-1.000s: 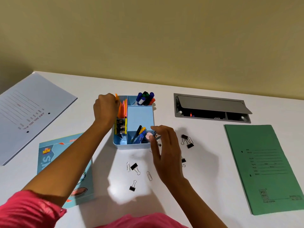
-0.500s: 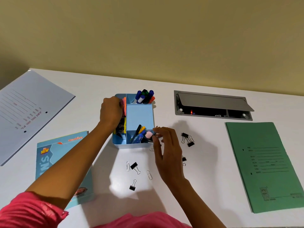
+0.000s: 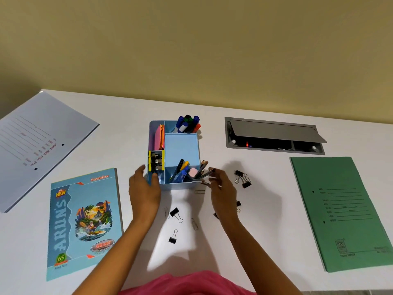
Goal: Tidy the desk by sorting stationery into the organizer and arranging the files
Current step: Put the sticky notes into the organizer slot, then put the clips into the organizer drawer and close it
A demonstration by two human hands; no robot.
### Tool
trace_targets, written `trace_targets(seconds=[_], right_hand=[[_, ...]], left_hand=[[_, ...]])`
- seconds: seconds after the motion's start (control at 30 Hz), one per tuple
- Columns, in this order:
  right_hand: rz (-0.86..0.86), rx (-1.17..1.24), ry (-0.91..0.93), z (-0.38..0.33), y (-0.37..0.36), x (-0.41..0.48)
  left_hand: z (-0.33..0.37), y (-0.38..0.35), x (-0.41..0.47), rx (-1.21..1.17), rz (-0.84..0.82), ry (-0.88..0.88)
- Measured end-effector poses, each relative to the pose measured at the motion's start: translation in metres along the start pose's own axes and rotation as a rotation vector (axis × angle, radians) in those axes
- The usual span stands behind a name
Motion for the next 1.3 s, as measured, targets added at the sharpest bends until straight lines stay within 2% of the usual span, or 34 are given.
trace_targets(seconds=[0.07,0.17,0.33,0.5,0.57,0.93,1.03,1.17,1.3], right_hand=[[-0.111,-0.041,-0.062,0.011,-0.020,-0.002],[-0.110,-0.074,-0.054,0.013,-0.031,-0.009],[-0.081,-0.075,-0.024,0.009,-0.033,-0.019],[-0.184,-0.083,-0.050,0.011,-0.055,-0.036],[-0.241,-0.017,-0.088,0.011,-0.067,-0.045],[-0.567,0.128,-0.119,0.006,-0.138,-0.079],[-0.565,0.178,-0.174,0.010,-0.142,-0.077],[-0.461,0.281,-0.281,0.018,-0.130,-0.061],[-0.456,0.301,-0.329,0.023,-0.119,-0.042]], left_hand=[[-0.012,-0.007,-0.005,-0.029,-0.037,0.103],[-0.023,-0.016,0.000,-0.030,-0.086,0.168],[-0.012,-0.010,0.009,0.035,-0.085,0.059],[-0.018,0.002,0.040,0.009,-0.028,0.005],[-0.022,0.006,0.058,0.004,-0.027,0.002],[0.009,0.013,0.129,0.019,-0.297,-0.026],[0.020,0.013,0.138,0.060,-0.323,-0.069],[0.028,0.013,0.149,0.110,-0.345,-0.119],[0.035,0.012,0.158,0.129,-0.395,-0.142]])
Point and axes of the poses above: each hand's wrist, its own x-axis towards the middle knuckle, its own y-axis out of the back of the hand, z = x × y, the point moved 10 cm from there along x, towards the middle knuckle, and after that the axes turned 6 degrees about x, right-handed, at the moved point
